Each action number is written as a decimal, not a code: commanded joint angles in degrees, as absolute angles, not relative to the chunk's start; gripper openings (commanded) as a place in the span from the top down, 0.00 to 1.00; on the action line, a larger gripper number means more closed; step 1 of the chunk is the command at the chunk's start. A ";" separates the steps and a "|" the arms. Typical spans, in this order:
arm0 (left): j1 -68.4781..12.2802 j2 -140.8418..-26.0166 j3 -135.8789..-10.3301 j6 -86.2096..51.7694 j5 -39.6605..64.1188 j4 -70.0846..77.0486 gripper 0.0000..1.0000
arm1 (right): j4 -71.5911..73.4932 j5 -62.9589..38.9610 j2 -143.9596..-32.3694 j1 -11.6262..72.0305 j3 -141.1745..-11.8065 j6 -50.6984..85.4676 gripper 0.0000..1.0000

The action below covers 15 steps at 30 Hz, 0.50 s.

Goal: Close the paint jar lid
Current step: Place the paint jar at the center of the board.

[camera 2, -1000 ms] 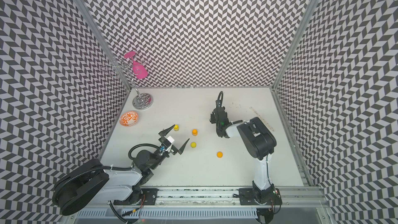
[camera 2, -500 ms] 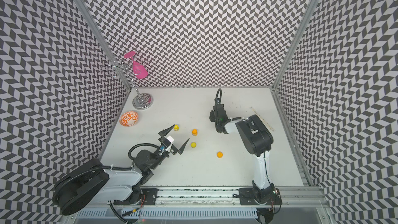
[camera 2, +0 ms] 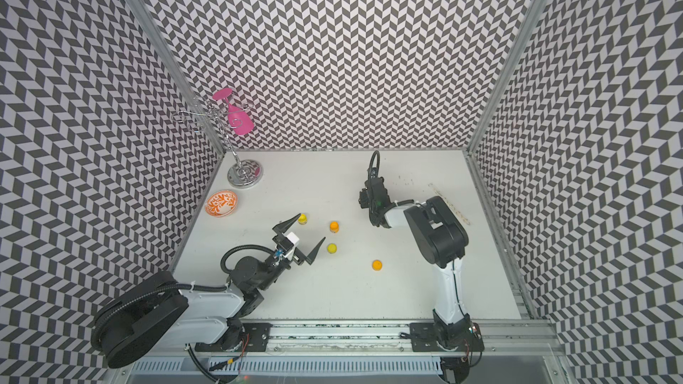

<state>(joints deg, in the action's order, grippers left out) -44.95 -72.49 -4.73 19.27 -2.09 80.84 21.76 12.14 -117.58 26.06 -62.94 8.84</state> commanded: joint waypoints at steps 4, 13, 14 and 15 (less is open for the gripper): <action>-44.60 -71.35 -8.34 12.35 -3.00 76.49 0.00 | 21.27 11.96 -119.18 25.88 -63.93 9.49 0.79; -44.64 -69.18 -10.67 12.11 5.84 68.23 0.00 | 21.97 12.30 -118.74 25.88 -63.24 9.49 0.43; -44.57 -68.43 -11.46 12.36 6.04 65.79 0.00 | 22.04 12.31 -118.66 25.85 -63.17 9.50 0.42; -44.64 -67.76 -12.34 11.91 5.70 63.14 0.00 | 22.28 12.30 -118.57 25.88 -62.98 9.49 0.40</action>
<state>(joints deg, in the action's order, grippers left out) -44.62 -69.80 -9.74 13.06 3.81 69.52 20.95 12.12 -117.69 26.06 -63.18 9.28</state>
